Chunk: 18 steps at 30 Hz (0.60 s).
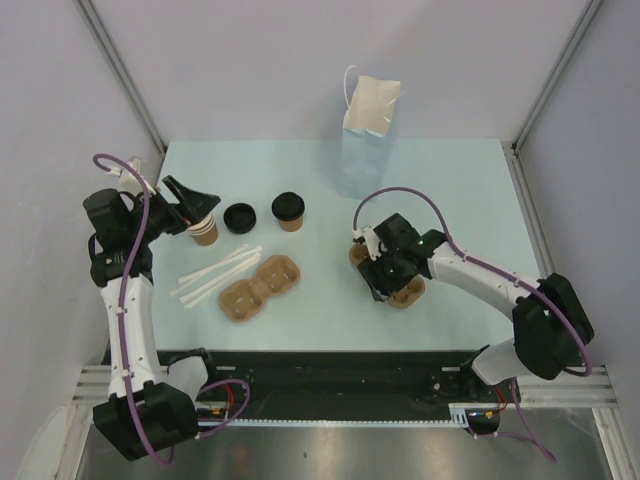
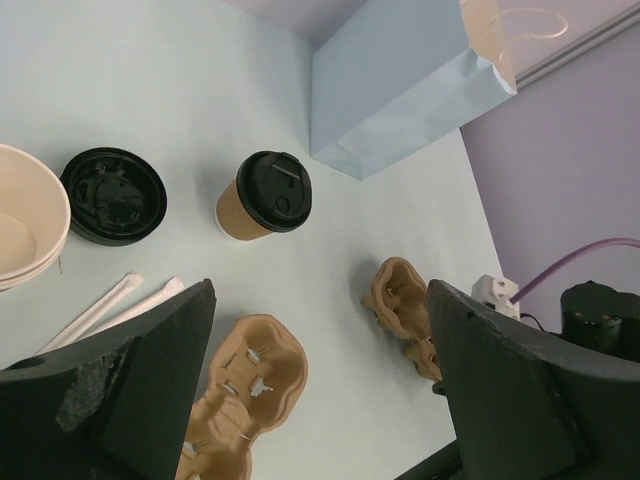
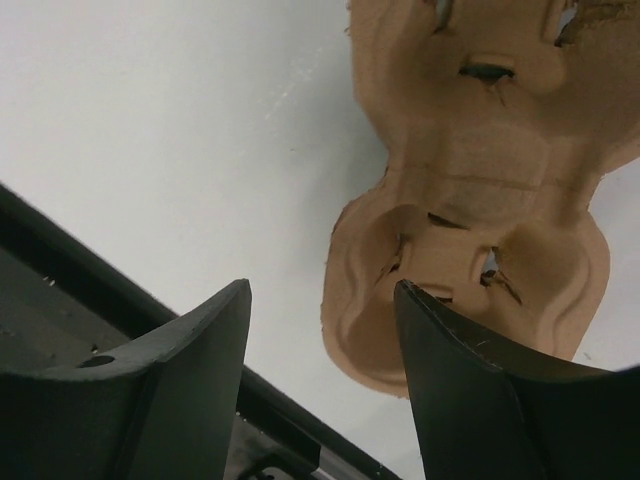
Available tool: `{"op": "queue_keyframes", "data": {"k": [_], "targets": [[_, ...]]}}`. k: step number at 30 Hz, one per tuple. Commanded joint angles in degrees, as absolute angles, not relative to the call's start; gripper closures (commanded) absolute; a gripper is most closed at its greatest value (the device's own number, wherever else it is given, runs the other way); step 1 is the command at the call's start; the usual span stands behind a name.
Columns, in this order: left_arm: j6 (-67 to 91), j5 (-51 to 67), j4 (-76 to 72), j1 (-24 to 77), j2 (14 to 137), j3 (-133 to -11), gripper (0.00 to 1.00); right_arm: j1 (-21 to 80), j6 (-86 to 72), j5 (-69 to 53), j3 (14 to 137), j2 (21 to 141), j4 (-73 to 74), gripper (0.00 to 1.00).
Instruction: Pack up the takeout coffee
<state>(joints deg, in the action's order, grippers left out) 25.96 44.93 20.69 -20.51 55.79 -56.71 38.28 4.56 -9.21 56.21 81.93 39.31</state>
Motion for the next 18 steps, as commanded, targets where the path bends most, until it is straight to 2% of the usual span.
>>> {"op": "queue_keyframes", "data": {"k": [1, 7, 10, 15, 16, 18], "targets": [[27.1, 45.9, 18.6, -20.2, 54.7, -57.1, 0.09, 39.3, 3.8, -4.4, 56.3, 84.5, 35.5, 0.37], [26.7, 46.1, 19.3, -20.2, 54.8, -58.4, 0.09, 40.3, 3.9, -2.7, 56.3, 89.4, 33.1, 0.42], [26.5, 46.0, 19.3, -20.3, 54.8, -58.5, 0.09, 40.2, 3.9, -1.5, 56.3, 90.5, 32.9, 0.51], [26.5, 45.7, 19.4, -20.2, 54.8, -58.6, 0.09, 37.0, 5.3, -0.4, 56.3, 88.1, 34.2, 0.77], [26.6, 45.6, 19.3, -20.3, 54.8, -58.7, 0.09, 34.8, 6.4, -0.7, 56.4, 86.4, 34.5, 0.89], [26.7, 45.5, 19.3, -20.2, 54.9, -58.8, 0.09, 32.1, 7.8, -2.5, 56.4, 84.6, 35.6, 0.99]]}}
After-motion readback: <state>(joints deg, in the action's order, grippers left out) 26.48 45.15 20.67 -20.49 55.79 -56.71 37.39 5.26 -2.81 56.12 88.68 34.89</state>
